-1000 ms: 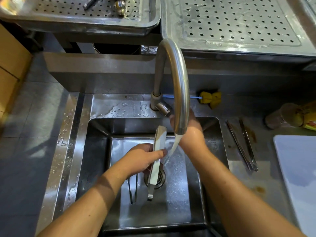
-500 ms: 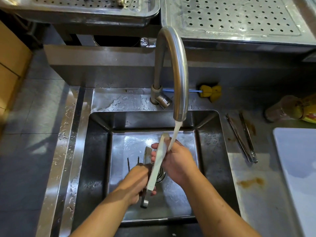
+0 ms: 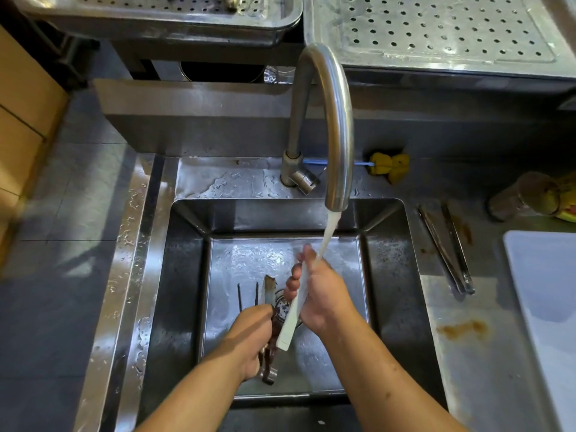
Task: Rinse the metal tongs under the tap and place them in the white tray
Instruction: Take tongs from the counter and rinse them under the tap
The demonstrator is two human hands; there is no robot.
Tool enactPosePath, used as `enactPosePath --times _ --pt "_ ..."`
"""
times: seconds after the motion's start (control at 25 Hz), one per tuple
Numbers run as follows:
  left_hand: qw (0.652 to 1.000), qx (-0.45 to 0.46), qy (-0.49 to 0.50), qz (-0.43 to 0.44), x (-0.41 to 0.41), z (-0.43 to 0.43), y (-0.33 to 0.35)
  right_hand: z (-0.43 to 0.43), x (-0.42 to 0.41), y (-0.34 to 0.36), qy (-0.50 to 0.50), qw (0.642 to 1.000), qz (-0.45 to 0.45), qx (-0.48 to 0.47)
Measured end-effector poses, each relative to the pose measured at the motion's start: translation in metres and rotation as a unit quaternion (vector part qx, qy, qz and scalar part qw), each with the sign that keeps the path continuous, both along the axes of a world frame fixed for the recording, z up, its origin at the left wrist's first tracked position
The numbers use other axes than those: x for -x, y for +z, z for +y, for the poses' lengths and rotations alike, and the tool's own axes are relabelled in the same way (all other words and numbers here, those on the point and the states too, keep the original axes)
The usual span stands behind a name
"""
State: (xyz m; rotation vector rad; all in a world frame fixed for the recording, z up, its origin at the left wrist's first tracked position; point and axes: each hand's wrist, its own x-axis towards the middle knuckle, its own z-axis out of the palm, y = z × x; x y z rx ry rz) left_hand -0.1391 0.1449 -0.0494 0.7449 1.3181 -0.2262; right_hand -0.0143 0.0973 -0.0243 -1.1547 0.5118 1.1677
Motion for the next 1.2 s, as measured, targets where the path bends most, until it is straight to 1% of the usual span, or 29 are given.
enactPosePath --times 0.08,0.16,0.2,0.28,0.32,0.4,0.52,0.6,0.68,0.76,0.88,0.96,1.04,1.08,1.12,1.2 --pt "1.0 -0.019 0.005 0.008 0.0 -0.003 0.003 0.001 -0.001 -0.004 0.0 1.0 0.009 0.018" --pt "0.999 -0.033 0.02 0.009 -0.002 -0.003 0.007 0.003 -0.001 -0.005 0.008 1.0 -0.014 0.025" --pt "0.999 -0.043 0.027 0.012 -0.003 -0.002 0.009 0.005 -0.001 -0.006 0.023 0.998 -0.043 0.045" --pt "0.996 -0.065 0.06 0.012 -0.005 0.001 0.011 0.005 -0.003 -0.011 0.079 0.981 -0.125 0.125" --pt "0.993 -0.07 0.094 0.0 -0.006 0.003 0.011 0.005 -0.004 -0.012 0.109 0.967 -0.161 0.164" --pt "0.982 -0.075 0.167 -0.036 -0.011 0.008 0.012 0.006 -0.006 -0.014 0.147 0.949 -0.204 0.189" --pt "0.968 -0.093 0.214 -0.095 -0.021 0.015 0.016 0.007 -0.005 -0.017 0.181 0.949 -0.195 0.169" --pt "0.962 -0.107 0.213 -0.133 -0.028 0.016 0.021 0.01 -0.007 -0.02 0.186 0.943 -0.208 0.181" --pt "0.961 -0.135 0.176 -0.163 -0.032 0.014 0.028 0.013 -0.008 -0.024 0.221 0.915 -0.245 0.232" --pt "0.961 -0.159 0.141 -0.177 -0.034 0.012 0.033 0.017 -0.007 -0.029 0.256 0.896 -0.259 0.255" --pt "0.963 -0.165 0.136 -0.164 -0.037 0.01 0.037 0.022 -0.011 -0.033 0.277 0.899 -0.257 0.224" --pt "0.962 -0.155 0.135 -0.179 -0.036 0.006 0.039 0.024 -0.025 -0.033 0.286 0.892 -0.241 0.253" --pt "0.959 -0.151 0.127 -0.203 -0.036 0.002 0.043 0.025 -0.035 -0.032 0.306 0.872 -0.235 0.302" --pt "0.959 -0.155 0.124 -0.201 -0.038 0.002 0.044 0.027 -0.034 -0.032 0.309 0.875 -0.225 0.297" --pt "0.96 -0.16 0.128 -0.188 -0.042 0.004 0.043 0.029 -0.03 -0.031 0.303 0.893 -0.207 0.26" --pt "0.961 -0.157 0.158 -0.164 -0.049 0.011 0.04 0.025 -0.018 -0.027 0.262 0.947 -0.138 0.125"
